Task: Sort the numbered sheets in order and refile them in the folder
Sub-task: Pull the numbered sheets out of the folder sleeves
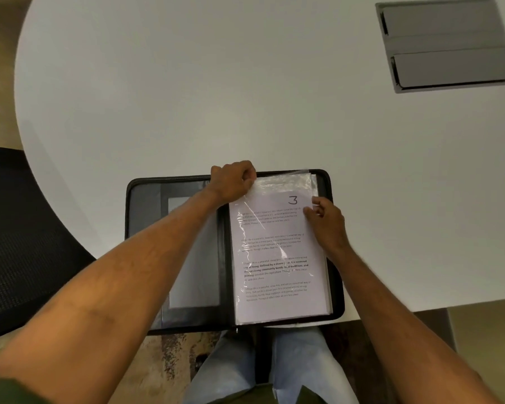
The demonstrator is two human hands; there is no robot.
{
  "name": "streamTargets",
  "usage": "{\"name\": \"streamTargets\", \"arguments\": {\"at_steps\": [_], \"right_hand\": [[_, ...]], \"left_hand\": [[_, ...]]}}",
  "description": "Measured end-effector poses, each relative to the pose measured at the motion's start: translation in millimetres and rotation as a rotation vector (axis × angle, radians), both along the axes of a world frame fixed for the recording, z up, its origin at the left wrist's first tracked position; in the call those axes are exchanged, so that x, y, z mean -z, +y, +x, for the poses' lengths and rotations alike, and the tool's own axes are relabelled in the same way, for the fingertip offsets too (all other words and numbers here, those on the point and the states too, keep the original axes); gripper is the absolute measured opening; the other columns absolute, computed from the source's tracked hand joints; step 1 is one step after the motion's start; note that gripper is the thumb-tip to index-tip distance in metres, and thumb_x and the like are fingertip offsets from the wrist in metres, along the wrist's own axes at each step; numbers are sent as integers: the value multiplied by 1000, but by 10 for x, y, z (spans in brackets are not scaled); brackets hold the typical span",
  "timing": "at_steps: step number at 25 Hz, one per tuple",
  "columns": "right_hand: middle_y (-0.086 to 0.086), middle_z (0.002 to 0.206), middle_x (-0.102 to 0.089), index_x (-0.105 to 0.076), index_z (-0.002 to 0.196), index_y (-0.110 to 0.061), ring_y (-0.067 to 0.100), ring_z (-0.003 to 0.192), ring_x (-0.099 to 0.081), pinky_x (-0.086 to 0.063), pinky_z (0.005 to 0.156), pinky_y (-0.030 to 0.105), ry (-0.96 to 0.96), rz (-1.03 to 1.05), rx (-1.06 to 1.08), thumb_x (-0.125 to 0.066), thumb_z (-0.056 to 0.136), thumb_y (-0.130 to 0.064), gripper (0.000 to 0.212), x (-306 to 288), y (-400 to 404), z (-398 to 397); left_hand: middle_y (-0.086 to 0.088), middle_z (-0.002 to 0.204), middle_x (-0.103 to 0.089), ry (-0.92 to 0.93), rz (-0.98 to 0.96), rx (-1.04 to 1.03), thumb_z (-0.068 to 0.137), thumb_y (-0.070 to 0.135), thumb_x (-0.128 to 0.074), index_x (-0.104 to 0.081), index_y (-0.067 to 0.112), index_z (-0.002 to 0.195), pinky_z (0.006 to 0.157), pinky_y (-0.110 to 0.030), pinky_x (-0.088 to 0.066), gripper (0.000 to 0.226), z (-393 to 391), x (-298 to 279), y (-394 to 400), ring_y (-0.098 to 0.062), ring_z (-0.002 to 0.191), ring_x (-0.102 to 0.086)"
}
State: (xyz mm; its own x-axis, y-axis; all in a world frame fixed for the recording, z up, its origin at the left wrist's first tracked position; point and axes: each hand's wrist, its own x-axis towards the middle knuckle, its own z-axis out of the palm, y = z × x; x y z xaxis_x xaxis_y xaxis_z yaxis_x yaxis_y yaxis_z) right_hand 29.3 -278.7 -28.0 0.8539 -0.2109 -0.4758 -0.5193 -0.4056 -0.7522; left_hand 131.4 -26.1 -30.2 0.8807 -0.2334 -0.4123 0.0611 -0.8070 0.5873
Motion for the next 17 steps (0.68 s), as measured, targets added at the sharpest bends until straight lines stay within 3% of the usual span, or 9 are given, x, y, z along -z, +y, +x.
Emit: {"name": "streamTargets", "arguments": {"at_steps": [3, 6, 10, 14, 17], "right_hand": [[2, 109, -70, -64, 116, -19, 11, 90, -67, -45, 60, 3, -26, 34, 64, -58, 103, -18, 14, -20, -15, -21], [-6, 104, -66, -62, 116, -22, 0, 88, -62, -46, 61, 2, -24, 64, 87, -55, 105, -16, 14, -11, -12, -22], [-7, 104, -67, -64, 114, -19, 4, 91, -65, -49, 64, 5, -5, 113, 134, -51, 106, -11, 17, 41, 32, -28], [0, 107, -72, -67, 118, -17, 15, 92, -70, -54, 65, 15, 25, 209, 230, -50, 107, -14, 21, 68, 84, -58], [0, 108, -72, -68, 117, -22, 18, 95, -70, -59, 75, 26, 42, 234, 238, -51, 107, -18, 20, 39, 121, -86]], "left_hand": [[15, 83, -64, 48, -16, -37, 90, 14, -52, -70, 25, 96, 95, -36, -24, 22, 90, -47, -46, -12, 88, -60], [14, 80, -70, 109, -14, -49, 89, 10, -51, -74, 22, 87, 106, -39, -31, 26, 179, -25, -86, -12, 84, -66], [23, 79, -68, 202, 41, 126, 87, 9, -62, -78, 25, 88, 103, -43, -47, 22, 278, 28, -66, -7, 86, -63], [24, 89, -68, 194, 95, 295, 90, 23, -74, -79, 30, 103, 100, -38, -45, 15, 313, 0, -153, -5, 96, -61], [23, 86, -61, 137, 181, 405, 90, 29, -76, -78, 27, 105, 94, -36, -42, 15, 220, 17, -269, -7, 93, -57]]}}
